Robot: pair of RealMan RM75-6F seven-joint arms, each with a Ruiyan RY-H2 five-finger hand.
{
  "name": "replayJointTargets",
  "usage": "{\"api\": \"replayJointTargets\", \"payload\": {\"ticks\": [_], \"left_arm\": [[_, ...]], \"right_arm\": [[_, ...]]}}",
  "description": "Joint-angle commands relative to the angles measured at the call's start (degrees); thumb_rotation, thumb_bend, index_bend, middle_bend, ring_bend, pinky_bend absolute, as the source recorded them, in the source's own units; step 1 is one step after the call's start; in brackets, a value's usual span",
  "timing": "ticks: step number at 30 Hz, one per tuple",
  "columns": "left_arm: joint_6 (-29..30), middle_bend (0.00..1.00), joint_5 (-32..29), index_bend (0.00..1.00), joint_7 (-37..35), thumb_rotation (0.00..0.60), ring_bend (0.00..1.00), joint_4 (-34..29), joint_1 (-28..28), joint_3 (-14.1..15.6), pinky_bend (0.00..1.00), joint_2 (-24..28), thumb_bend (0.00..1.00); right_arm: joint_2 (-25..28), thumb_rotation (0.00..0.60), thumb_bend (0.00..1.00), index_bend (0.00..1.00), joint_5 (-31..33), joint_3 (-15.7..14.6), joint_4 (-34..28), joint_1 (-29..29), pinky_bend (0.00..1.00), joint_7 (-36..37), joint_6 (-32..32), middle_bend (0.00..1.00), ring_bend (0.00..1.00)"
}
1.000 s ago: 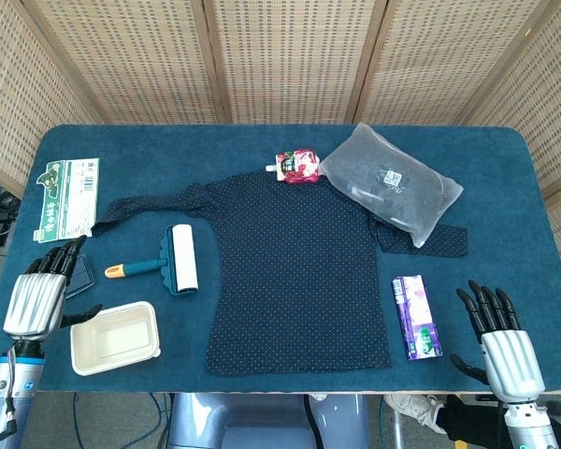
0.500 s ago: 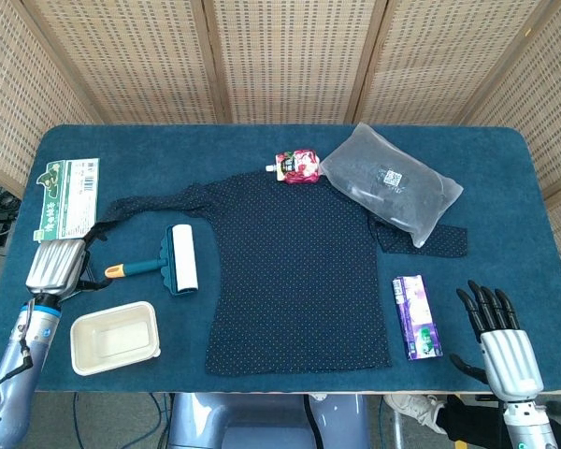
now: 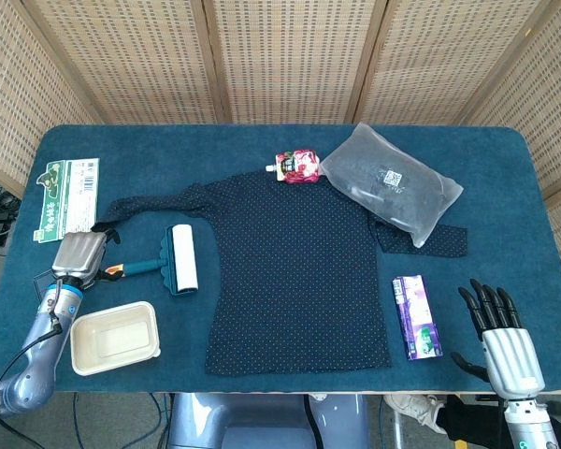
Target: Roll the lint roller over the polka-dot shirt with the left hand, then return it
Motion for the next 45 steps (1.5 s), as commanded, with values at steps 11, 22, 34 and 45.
{"api": "replayJointTargets", "payload": {"ticks": [11, 22, 34, 45], "left_arm": [[-0.2, 0.9, -4.8, 0.41, 2.5, 0.6, 0.72, 5.4, -4.2, 2.4, 0.65, -5.1, 0.23], [-0.4, 0.9, -6.9, 0.43, 4.5, 0.6, 0.72, 10.9, -6.8, 4.3, 0.65, -10.6, 0.23], [-2.1, 0.9, -7.6, 0.42, 3.3, 0.6, 0.72, 13.7, -7.7, 5.3, 0.65, -12.4, 0.34], [-2.3, 0.9, -7.8, 0.43, 2.4, 0.6, 0.72, 16.3, -7.8, 6.3, 0.65, -14.1, 0.28]], "right_arm": [[-0.1, 0.6, 0.09, 0.0, 0.2, 0.0, 0.1, 0.0, 0.0, 0.0, 0.0, 0.0, 0.0], [-0.5, 0.6, 0.09, 0.0, 0.9, 0.2, 0.9, 0.2, 0.0, 0.2, -0.7, 0.0, 0.0], [-1.0, 0.6, 0.09, 0.0, 0.8, 0.1, 1.4, 0.4, 0.0, 0.0, -0.9, 0.0, 0.0], [-1.0, 0.6, 0.09, 0.0, 0.5, 0.0, 1.3, 0.4, 0.0, 0.4, -0.5, 0.0, 0.0]]}}
